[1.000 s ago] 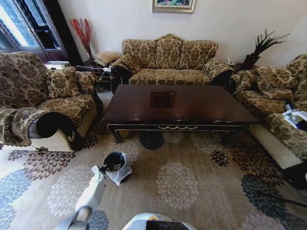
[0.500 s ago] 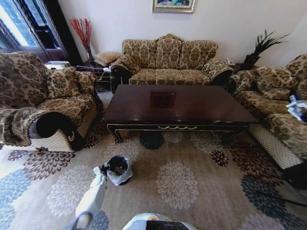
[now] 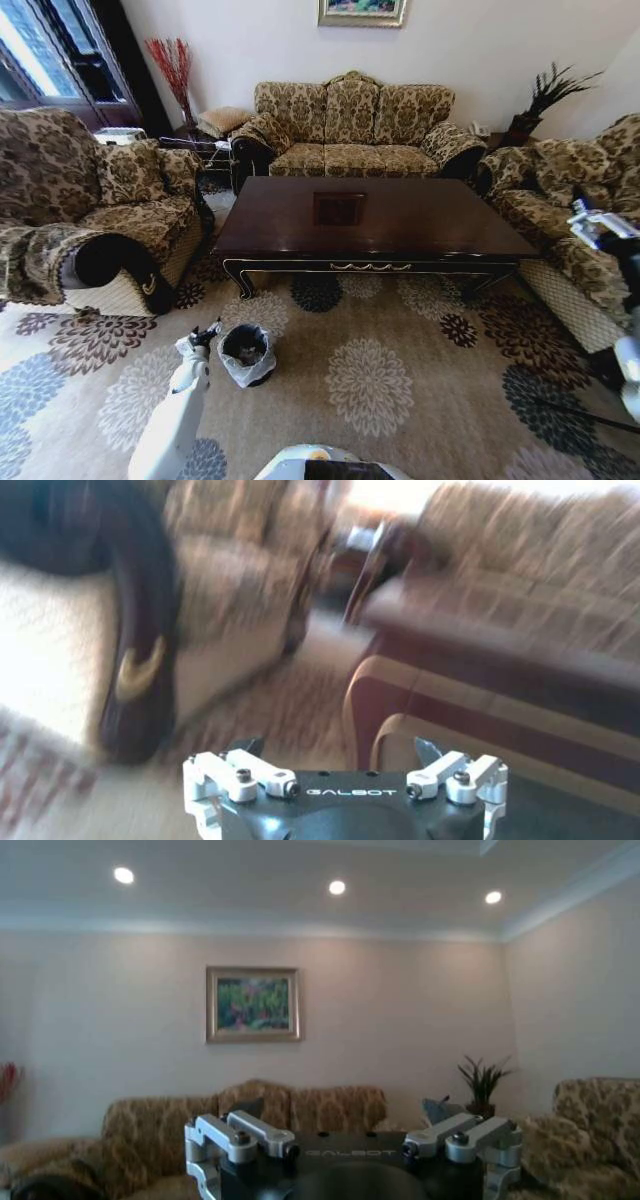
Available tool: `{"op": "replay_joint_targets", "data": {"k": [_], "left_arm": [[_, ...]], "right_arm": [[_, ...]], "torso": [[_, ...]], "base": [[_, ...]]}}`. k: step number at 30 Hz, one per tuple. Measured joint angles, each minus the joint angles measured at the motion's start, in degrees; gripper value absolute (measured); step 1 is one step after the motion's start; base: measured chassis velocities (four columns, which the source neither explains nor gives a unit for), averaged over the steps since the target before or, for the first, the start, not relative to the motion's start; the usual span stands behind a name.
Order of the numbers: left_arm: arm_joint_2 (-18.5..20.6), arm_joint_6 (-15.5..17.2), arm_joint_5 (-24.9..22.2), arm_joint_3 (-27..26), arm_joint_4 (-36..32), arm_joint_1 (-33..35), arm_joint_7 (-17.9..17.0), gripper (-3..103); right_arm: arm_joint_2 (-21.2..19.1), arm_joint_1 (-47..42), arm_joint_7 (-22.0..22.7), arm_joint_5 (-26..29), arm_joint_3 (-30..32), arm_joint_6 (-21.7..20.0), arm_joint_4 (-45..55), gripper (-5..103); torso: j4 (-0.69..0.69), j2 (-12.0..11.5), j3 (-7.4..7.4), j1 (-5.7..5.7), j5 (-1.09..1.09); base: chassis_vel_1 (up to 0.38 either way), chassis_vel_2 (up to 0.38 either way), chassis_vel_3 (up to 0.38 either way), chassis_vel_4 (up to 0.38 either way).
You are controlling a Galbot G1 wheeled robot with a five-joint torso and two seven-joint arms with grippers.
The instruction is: Move to the front of the table and place the trash on the table into the trash bin.
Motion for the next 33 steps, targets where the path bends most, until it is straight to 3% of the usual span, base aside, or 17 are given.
{"op": "replay_joint_targets", "data": {"k": [3, 4, 5, 7, 13, 15, 18, 20, 25, 33], "left_arm": [[0.8, 5.6, -0.5, -1.9, -17.3, 4.7, 0.3, 100], [1.1, 7.4, -1.1, -2.3, -23.1, 5.9, 0.4, 100], [1.1, 7.4, -1.1, -2.3, -23.1, 5.9, 0.4, 100], [1.5, 10.8, -2.4, -2.9, -34.0, 9.0, 0.3, 100], [0.5, 12.8, -2.5, -2.0, -45.6, 14.8, -0.3, 100], [-0.7, 12.7, -1.8, -1.1, -50.5, 18.7, -0.2, 100], [-1.2, 12.7, -1.5, -0.8, -52.5, 20.3, 0.0, 100], [-1.6, 12.8, -0.9, -0.5, -53.4, 21.3, 0.2, 100], [-1.7, 12.8, -0.6, 0.0, -52.1, 20.6, 0.3, 100], [-1.9, 13.2, 0.8, 0.3, -50.8, 19.7, 0.8, 100]], "right_arm": [[2.2, -2.2, -2.3, -5.1, -3.9, -3.6, 0.0, 100], [2.7, -3.2, -2.8, -7.7, -5.9, -3.7, 0.0, 100], [2.7, -3.2, -2.8, -7.7, -5.9, -3.7, 0.0, 100], [4.3, -5.7, -5.0, -14.2, -10.5, -2.9, 0.0, 100], [7.6, -7.4, -9.7, -23.3, -16.5, 1.5, 0.0, 100], [9.8, -8.3, -12.7, -26.8, -19.6, 4.7, 0.0, 100], [11.5, -8.8, -14.2, -27.3, -21.6, 5.6, 0.0, 100], [14.5, -9.1, -15.1, -30.9, -24.8, 7.2, 0.0, 100], [17.1, -9.5, -17.4, -37.9, -26.3, 10.7, -1.2, 100], [17.7, -9.0, -17.2, -36.6, -27.0, 9.3, -2.0, 100]], "torso": [[-0.01, 0.0, 0.0, 0.0, 0.03], [-0.01, 0.0, 0.0, 0.0, 0.02], [-0.01, 0.0, 0.0, 0.0, 0.02], [-0.02, 0.0, -0.01, 0.0, 0.05], [-0.01, 0.0, -0.01, -0.01, 0.03], [0.0, 0.0, -0.01, -0.01, 0.02], [0.0, 0.0, -0.01, -0.01, 0.02], [-0.01, 0.0, -0.01, -0.01, 0.03], [-0.02, 0.0, 0.0, 0.0, 0.01], [-0.02, 0.0, 0.0, 0.0, 0.02]], "base": [[0.0, 0.0, 0.0, 0.0], [0.0, 0.0, 0.0, 0.0], [0.0, 0.0, 0.0, 0.0], [0.0, 0.0, 0.0, 0.0], [0.0, 0.0, 0.0, 0.0], [0.0, 0.0, 0.0, 0.0], [0.0, 0.0, 0.0, 0.0], [0.0, 0.0, 0.0, 0.0], [0.0, 0.0, 0.0, 0.0], [0.0, 0.0, 0.0, 0.0]]}}
